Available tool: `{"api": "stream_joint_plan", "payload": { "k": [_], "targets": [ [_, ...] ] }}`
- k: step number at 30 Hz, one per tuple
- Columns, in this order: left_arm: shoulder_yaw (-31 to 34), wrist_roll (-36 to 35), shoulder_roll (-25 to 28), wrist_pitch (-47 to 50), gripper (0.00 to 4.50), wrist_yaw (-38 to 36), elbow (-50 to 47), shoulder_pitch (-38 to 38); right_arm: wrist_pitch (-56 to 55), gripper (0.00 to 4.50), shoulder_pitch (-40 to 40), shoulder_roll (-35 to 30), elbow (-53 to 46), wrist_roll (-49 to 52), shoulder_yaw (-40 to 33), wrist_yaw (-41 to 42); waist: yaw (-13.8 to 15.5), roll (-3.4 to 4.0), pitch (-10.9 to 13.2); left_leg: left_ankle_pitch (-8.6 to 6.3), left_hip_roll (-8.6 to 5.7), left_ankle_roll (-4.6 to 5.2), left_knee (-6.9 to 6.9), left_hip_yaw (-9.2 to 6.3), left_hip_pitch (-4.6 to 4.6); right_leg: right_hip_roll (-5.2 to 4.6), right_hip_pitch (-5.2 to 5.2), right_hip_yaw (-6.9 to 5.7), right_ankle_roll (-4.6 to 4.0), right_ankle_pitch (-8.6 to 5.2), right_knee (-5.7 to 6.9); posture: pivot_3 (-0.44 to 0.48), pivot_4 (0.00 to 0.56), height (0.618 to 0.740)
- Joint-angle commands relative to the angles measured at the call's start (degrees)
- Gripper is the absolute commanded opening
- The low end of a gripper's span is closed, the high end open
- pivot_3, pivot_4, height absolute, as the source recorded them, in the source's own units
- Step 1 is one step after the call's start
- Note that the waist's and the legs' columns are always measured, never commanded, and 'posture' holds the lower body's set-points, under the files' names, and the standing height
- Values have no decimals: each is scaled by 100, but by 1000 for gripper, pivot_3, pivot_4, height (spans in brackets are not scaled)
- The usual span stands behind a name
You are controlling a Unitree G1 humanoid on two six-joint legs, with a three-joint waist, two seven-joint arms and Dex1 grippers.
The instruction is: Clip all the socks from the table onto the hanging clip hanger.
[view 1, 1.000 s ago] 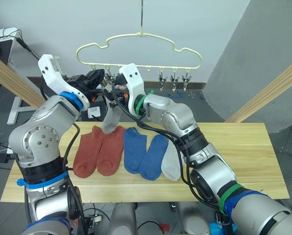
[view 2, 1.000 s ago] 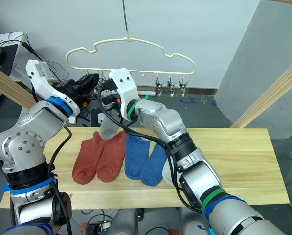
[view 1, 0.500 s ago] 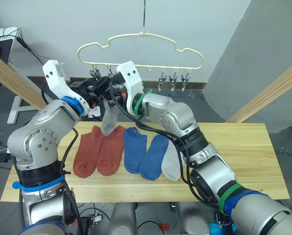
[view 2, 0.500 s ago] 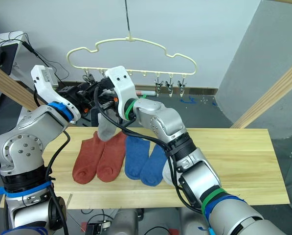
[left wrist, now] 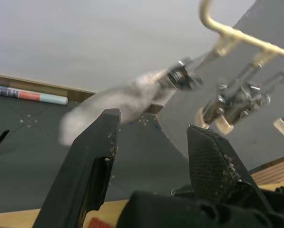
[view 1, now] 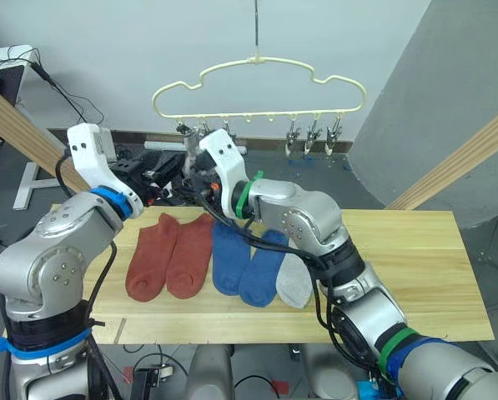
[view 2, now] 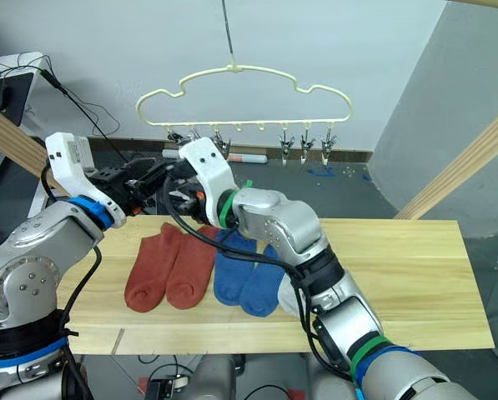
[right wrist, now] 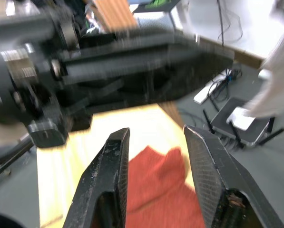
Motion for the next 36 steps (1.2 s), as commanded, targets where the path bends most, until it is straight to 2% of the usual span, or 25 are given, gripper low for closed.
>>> {"api": "stream_joint_plan", "payload": {
  "k": [1,6,9,12,18,25,30,36],
  "targets": [
    [78,138,136,-265,2565,-112,-488,203,256,1840,182,-366,-917,115,19,260,14,0,0,0,0,0,0,0,0,0,0,0,0,0,0,-46,319,740],
    [10,246,140,-394,2565,-179,-670,328,503,1840,451,-934,-1684,238,-46,524,45,-2,-2,0,0,0,1,-2,0,1,0,-1,0,0,0,-45,315,740],
    [-94,403,226,-615,2565,-369,-877,490,719,1840,720,-1584,-2369,497,-305,849,65,-3,-3,0,-1,0,0,-1,0,1,0,-1,0,0,-1,-51,308,740],
    [-89,431,330,-756,2565,-615,-1034,670,965,2457,925,-2334,-2923,809,-605,1230,104,-4,-4,0,-3,0,2,0,-3,-1,2,0,0,0,-4,-59,305,740],
    [-126,494,265,-902,2565,-622,-1152,813,994,4493,1214,-3337,-3521,1192,-1165,1591,89,-7,-7,1,-2,1,9,-2,-3,3,3,-1,-2,1,-1,-86,297,740],
    [-513,964,-171,-1409,2565,-382,-1433,1099,1018,4493,1531,-3648,-4058,1703,-1770,1592,89,-10,-12,1,-2,1,19,0,-3,4,6,1,-4,3,2,-122,297,740],
    [-1077,1913,-452,-2447,2565,-470,-1314,1538,877,4493,1831,-4002,-4380,2075,-2191,1754,90,-9,-14,0,-4,3,46,-1,-12,3,10,1,-6,4,3,-139,309,740],
    [-1543,2752,-873,-3299,2565,-366,-1016,1698,1034,4493,1949,-4448,-4395,2474,-2275,1790,85,-9,-13,0,-1,7,76,-4,-16,10,20,2,-7,5,4,-153,318,740]
  ]
}}
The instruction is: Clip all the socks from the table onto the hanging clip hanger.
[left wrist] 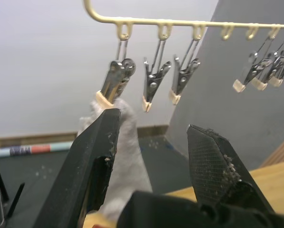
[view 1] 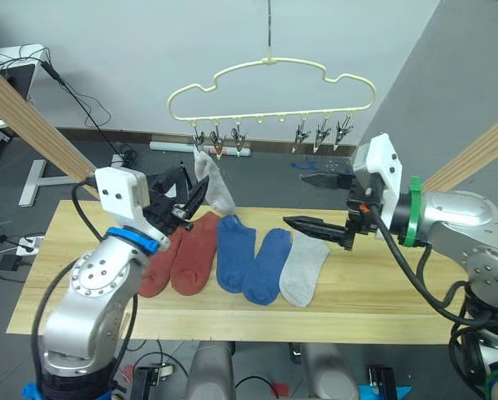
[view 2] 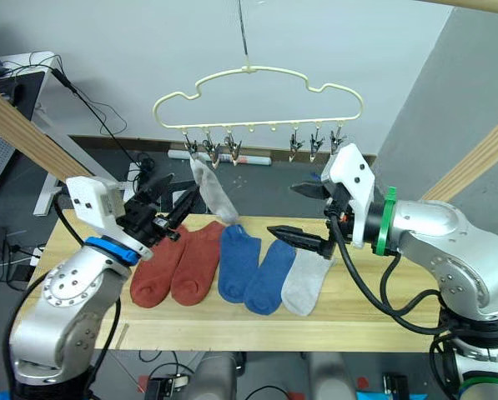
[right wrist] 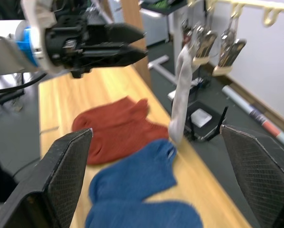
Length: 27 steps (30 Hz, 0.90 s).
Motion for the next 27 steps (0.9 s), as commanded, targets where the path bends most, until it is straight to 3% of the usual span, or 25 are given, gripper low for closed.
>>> {"api": "stream_joint_plan", "payload": {
  "k": [1,5,12,20,27],
  "targets": [
    [-161,497,-89,-534,2565,44,-25,66,-17,4493,6,-185,-199,269,-159,18,-9,0,0,1,1,2,3,0,0,2,0,1,3,2,0,-153,318,740],
    [-396,908,-231,-876,2565,101,60,123,12,4493,-22,-457,-174,462,-262,60,-35,0,0,6,1,9,5,2,0,3,1,5,6,7,1,-173,336,740],
    [-255,894,-697,-512,2565,419,120,-206,19,4493,-42,-872,-96,861,-537,74,-65,0,1,6,0,10,7,-2,-6,4,2,2,8,8,-1,-182,349,740],
    [-212,705,-900,-90,2565,454,435,-667,-79,4493,346,-404,-39,1695,-1349,-712,-141,0,1,6,-2,11,8,-2,-7,4,4,2,9,8,-1,-212,357,740],
    [-167,673,-885,8,2565,361,634,-860,-285,4493,696,-358,-11,2214,-1614,-1087,-166,0,1,6,-1,11,7,0,-7,5,2,5,10,9,-1,-219,353,740]
  ]
}}
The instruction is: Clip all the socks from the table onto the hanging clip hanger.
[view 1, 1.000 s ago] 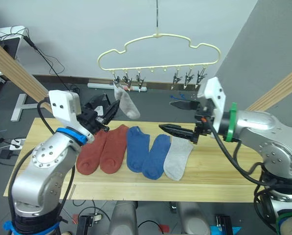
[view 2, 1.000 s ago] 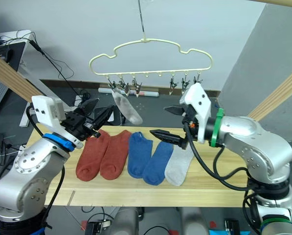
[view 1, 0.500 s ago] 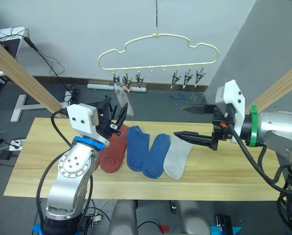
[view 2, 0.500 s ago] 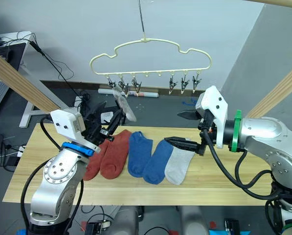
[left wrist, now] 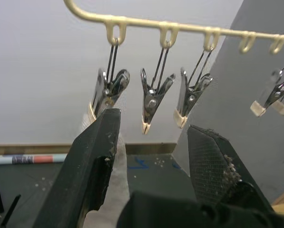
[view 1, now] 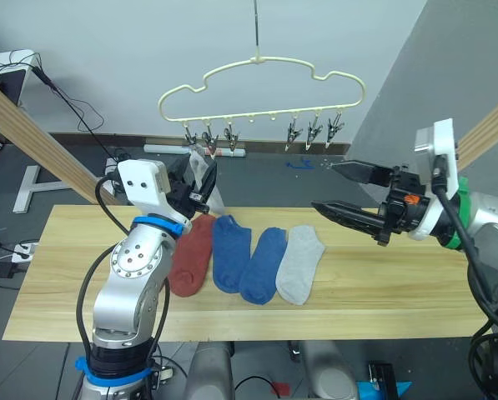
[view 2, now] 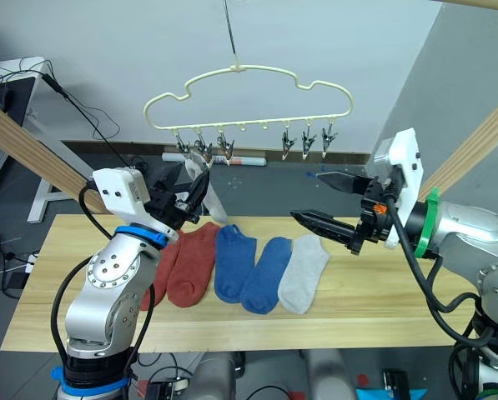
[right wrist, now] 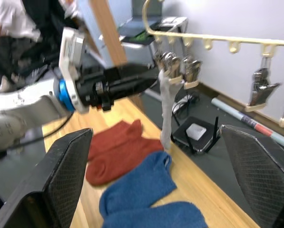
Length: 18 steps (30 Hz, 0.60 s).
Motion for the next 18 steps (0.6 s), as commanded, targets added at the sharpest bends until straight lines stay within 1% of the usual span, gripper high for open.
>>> {"api": "stream_joint_plan", "payload": {
  "k": [1,6,12,18],
  "targets": [
    [36,-36,10,-3,2565,-88,-74,-97,-226,4493,196,-64,-110,317,-203,-75,0,0,0,0,0,0,0,0,0,0,0,0,0,0,0,-220,356,740],
    [19,-45,4,40,2565,-164,-56,-99,-326,4493,496,-269,-287,652,-184,24,-3,0,1,0,-1,0,0,2,0,0,0,2,1,-1,-1,-224,366,740],
    [-27,-80,-41,84,2565,-217,18,-180,-465,4493,462,-471,-282,893,-72,-51,-5,0,1,0,0,0,0,1,1,2,1,2,3,-2,-1,-230,372,740],
    [-33,-27,-70,75,2565,-227,288,-489,-611,4493,494,-577,-305,924,11,-129,-8,-1,2,0,0,0,0,1,0,2,1,2,24,-14,-2,-248,369,740]
  ]
}}
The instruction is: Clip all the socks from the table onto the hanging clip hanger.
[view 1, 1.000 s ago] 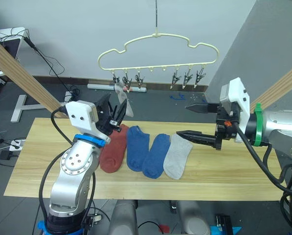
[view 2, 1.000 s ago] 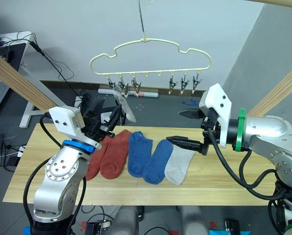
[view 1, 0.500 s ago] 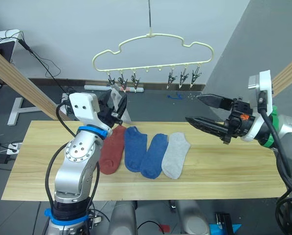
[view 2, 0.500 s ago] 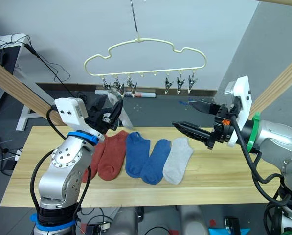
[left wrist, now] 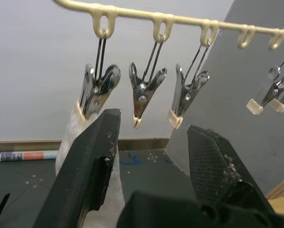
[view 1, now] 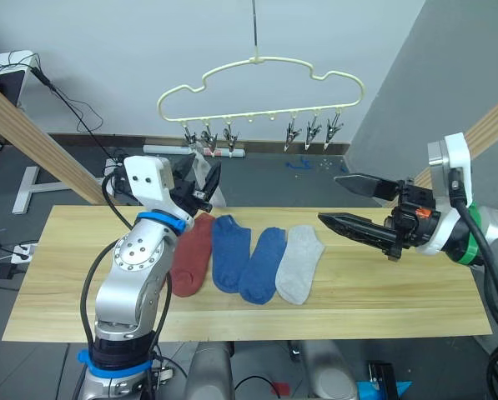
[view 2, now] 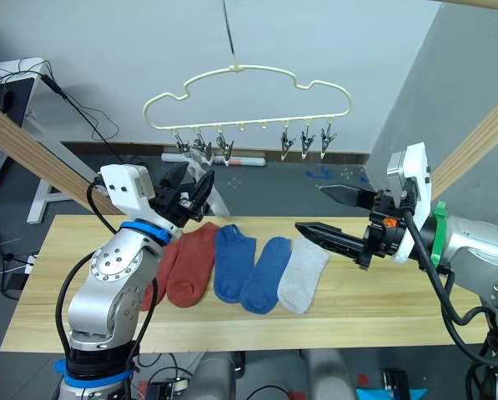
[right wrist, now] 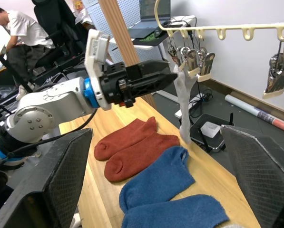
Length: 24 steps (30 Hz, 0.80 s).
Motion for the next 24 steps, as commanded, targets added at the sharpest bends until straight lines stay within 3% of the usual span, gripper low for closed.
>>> {"api": "stream_joint_plan", "payload": {
  "k": [1,24],
  "targets": [
    [4,14,-34,-61,2565,-11,-46,-83,-211,4493,2,-87,-220,151,8,-59,-2,0,0,0,0,0,0,1,0,0,0,2,0,0,-1,-252,364,740],
    [83,249,-384,-258,2565,304,868,-1088,-501,4493,276,-291,-413,299,126,-594,-143,0,0,0,-2,0,0,3,-4,0,-2,4,3,3,-4,-315,355,740]
  ]
}}
